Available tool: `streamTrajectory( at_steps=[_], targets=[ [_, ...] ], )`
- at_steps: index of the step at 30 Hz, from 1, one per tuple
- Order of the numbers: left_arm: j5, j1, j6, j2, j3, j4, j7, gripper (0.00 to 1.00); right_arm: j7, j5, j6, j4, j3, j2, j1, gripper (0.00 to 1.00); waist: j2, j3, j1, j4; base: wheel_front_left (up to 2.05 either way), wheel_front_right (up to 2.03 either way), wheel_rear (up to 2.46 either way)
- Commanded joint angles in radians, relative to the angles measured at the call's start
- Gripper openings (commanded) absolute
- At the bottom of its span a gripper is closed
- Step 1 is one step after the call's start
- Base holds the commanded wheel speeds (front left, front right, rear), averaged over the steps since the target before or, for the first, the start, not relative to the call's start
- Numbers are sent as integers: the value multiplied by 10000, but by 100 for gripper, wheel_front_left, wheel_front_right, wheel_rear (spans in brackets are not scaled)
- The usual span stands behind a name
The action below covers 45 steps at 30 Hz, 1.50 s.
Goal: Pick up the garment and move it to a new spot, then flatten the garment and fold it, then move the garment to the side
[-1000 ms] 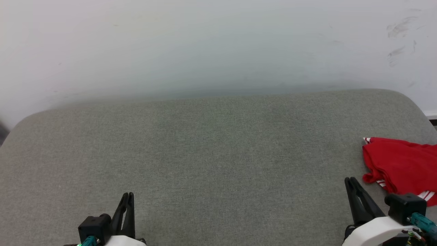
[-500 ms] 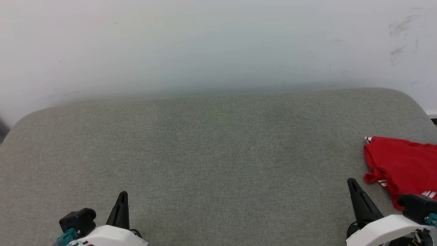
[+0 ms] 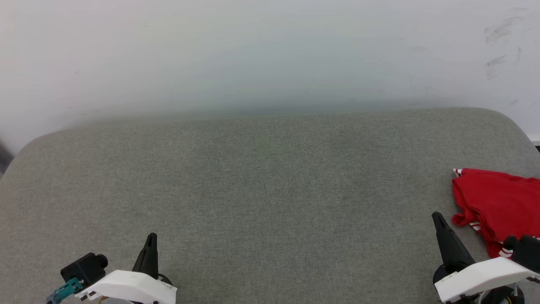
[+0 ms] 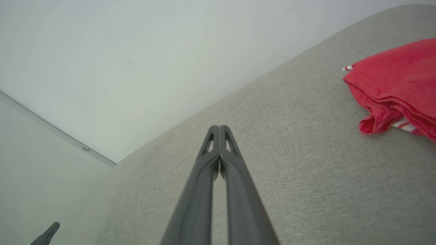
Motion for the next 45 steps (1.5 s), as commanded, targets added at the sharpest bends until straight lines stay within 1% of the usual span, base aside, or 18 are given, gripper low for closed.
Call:
streamTrajectory(
  at_steps=[1,23,45],
  targets=[
    [-271,-325,-102,-15,175,-80,56,0,28,374,-2,-44,-40,8,-300,0,0,6,0,6,0,0,0],
    [-2571,-618,-808,-537,999,135,738,0,152,3277,-2,501,-218,15,-714,0,0,113,0,103,0,0,0],
    [-4413,-875,-1369,-976,1686,336,1316,0,256,5624,-3,953,-362,22,-1023,0,0,219,0,200,0,0,0]
  ],
)
